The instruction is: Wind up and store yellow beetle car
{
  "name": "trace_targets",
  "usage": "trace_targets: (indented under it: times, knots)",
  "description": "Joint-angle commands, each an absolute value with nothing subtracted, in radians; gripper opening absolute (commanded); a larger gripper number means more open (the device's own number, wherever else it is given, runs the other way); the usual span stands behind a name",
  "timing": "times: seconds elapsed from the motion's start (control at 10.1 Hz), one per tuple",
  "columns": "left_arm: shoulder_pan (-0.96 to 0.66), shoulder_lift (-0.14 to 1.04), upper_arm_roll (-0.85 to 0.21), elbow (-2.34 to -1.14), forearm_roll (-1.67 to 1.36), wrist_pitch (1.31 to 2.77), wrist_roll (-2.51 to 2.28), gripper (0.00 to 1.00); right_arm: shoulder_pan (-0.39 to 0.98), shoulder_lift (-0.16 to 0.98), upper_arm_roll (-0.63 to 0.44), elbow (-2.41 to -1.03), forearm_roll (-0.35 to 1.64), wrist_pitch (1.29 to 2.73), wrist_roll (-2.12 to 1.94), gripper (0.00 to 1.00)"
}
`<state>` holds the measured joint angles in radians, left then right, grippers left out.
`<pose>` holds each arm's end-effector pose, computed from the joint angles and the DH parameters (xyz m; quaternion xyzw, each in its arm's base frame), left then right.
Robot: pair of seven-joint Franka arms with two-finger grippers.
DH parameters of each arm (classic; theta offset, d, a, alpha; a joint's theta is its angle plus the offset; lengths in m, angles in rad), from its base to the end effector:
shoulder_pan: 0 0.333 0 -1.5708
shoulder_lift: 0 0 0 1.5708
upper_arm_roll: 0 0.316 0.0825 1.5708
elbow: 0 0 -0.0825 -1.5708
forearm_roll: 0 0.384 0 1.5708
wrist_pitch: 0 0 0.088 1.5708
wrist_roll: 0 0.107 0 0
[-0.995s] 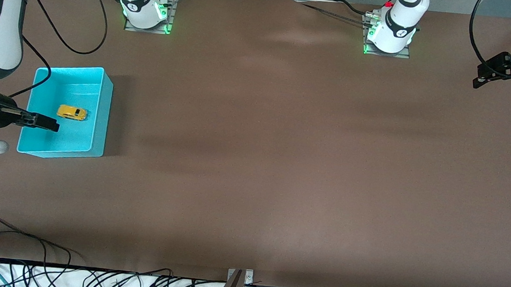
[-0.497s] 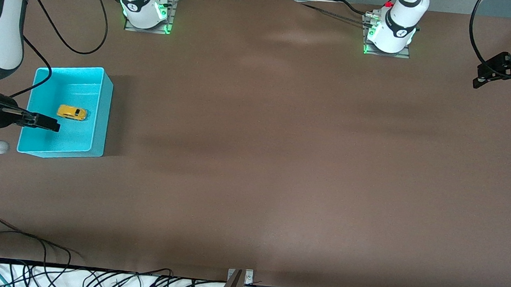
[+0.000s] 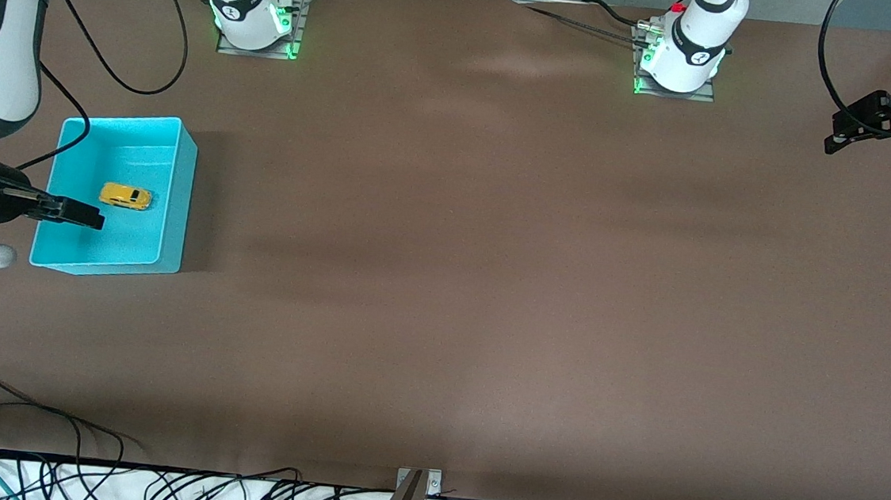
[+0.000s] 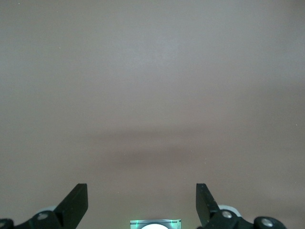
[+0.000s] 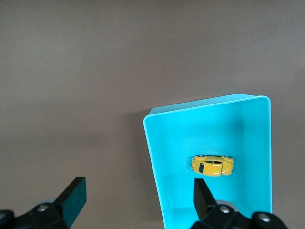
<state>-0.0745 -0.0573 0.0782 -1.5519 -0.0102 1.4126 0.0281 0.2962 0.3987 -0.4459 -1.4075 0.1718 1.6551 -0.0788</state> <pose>0.5199 0.0021 0.6508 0.9990 -0.0129 -0.0410 0.0079 0.6579 -0.0354 0.4836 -0.9977 0.0369 0.0560 0.0066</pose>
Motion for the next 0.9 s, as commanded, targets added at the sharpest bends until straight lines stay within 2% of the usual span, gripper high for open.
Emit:
trace_targets:
  times: [0.0,0.8]
  knots:
    - [-0.067,-0.04,0.075,-1.517,0.0,1.404,0.051,1.0,0.301,0.396,-0.439,-1.402,0.158,1.637,-0.074,1.0]
    - [-0.069,-0.04,0.074,-1.517,0.0,1.402,0.049,1.0,0.293,0.408,-0.442,-1.405,0.158,1.635,-0.067,1.0]
